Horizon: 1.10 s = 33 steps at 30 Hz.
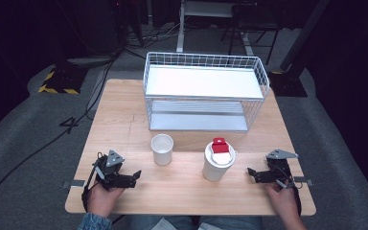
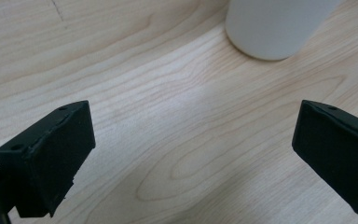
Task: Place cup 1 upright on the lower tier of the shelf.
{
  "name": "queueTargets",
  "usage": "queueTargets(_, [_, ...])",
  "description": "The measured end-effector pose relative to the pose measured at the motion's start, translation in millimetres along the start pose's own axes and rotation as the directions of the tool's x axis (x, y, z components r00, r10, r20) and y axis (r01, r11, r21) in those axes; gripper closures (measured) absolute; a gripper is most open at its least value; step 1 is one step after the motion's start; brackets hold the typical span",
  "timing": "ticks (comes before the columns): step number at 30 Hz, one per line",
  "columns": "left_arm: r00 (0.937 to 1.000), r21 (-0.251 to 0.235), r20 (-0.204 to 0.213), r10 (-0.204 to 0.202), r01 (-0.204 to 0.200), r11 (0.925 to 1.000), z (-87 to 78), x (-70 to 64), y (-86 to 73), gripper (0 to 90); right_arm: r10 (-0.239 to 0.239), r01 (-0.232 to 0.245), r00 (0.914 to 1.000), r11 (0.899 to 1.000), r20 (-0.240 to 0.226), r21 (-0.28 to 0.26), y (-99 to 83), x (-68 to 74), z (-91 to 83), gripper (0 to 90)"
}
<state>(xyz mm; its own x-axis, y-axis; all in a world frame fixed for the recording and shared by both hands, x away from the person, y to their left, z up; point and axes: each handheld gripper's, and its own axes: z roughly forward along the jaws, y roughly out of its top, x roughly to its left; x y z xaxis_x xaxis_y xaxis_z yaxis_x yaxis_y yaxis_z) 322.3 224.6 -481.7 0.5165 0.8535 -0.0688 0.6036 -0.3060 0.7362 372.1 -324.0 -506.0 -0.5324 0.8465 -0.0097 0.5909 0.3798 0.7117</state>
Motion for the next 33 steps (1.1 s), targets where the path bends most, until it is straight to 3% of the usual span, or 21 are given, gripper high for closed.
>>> queueTargets(11, [0.9998, -0.119, 0.021, -0.007, 0.009, 0.9929, -9.2, -5.3, 6.3, 0.1, 0.004, -0.004, 1.0000, 1.000, 0.002, 0.000, 0.1, 0.4, 0.1, 0.5])
queueTargets(16, [0.9993, -0.196, 0.037, 0.006, 0.002, 0.9806, -10.3, -9.7, 10.8, 1.7, 0.003, -0.003, 1.0000, 1.000, 0.002, 0.000, 0.1, 0.4, 0.1, 0.5])
queueTargets(26, [0.9962, -0.245, 0.079, 0.039, -0.018, 0.9692, 0.1, -18.4, 23.0, 2.7, 0.006, -0.006, 1.0000, 1.000, 0.004, 0.000, 0.0, 0.7, 0.0, 0.6])
queueTargets(33, [0.9889, -0.242, 0.145, 0.034, 0.002, 0.9703, 11.0, -23.5, 32.2, 2.0, 0.010, -0.010, 0.9999, 1.000, 0.008, 0.001, -0.1, 1.1, -0.1, 0.6])
